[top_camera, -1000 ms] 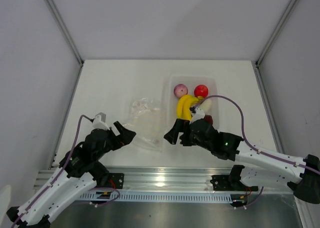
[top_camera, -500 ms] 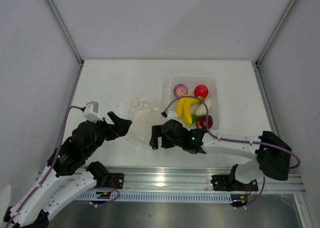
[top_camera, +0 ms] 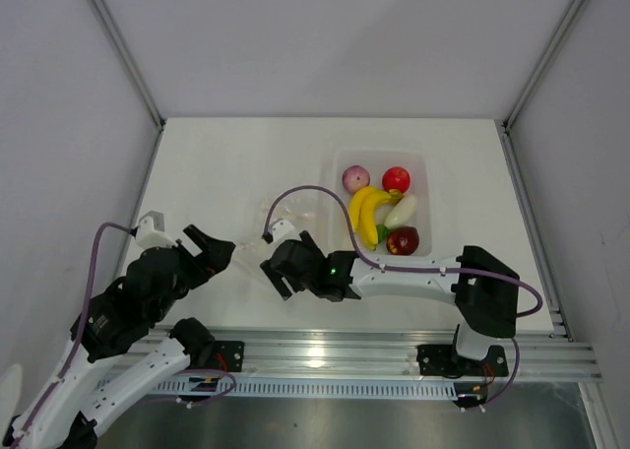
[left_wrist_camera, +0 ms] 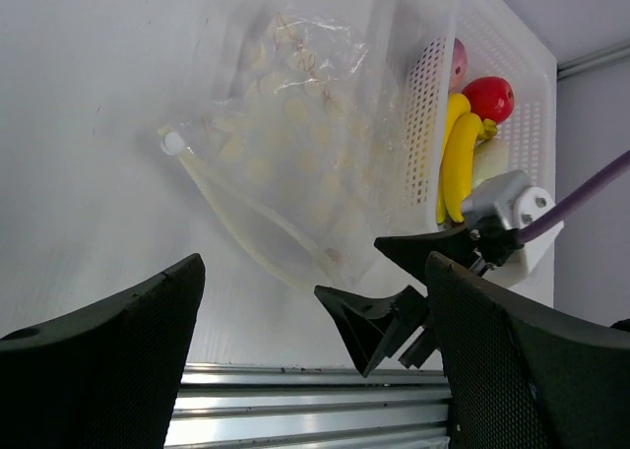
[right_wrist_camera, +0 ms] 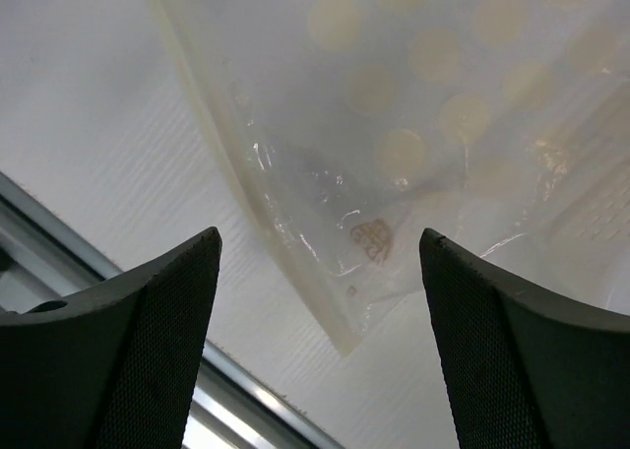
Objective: Place the food in the zip-top bag and seal the zipper
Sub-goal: Pick up the zipper food storage bag at the center of the board.
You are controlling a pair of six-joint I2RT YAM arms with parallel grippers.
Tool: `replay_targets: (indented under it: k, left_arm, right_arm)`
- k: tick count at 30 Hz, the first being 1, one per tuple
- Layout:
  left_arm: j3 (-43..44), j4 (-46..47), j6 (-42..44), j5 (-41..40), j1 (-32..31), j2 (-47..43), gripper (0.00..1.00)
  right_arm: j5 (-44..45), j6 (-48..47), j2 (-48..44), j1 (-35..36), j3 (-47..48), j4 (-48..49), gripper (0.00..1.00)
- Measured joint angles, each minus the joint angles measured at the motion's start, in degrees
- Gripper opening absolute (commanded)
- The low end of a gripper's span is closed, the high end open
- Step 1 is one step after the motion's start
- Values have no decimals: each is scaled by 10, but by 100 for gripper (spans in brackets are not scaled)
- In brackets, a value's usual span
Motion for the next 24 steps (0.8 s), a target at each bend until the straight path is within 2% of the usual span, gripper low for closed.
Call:
replay_targets:
  k: [9,12,13,15,20,22,24]
  left_arm:
    - [4,-24,-20,-1,0,-19,93]
    - [4,-29,-24,-1,0,-28,93]
    - [4,-30,-25,-1,0,-30,93]
    - [4,-31,-27,-1,0,-33,93]
    - [4,-37,-30,0,0,-36,92]
    - [4,-39,-30,0,0,-39,92]
    - [4,-42,-30,1,0,-43,90]
  right_arm:
    - [39,-90,78,1,42,-17,73]
    - [53,-114,104,1,61,-15,67]
    - [58,-121,113,1,68,-14,56]
    - [70,-134,133,1,84,-13,45]
    - [93,-146,163,0,119,-13,27]
    - [97,-147,163,-1,127,-14,14]
    - [98,-143,163,-4,137,-14,6]
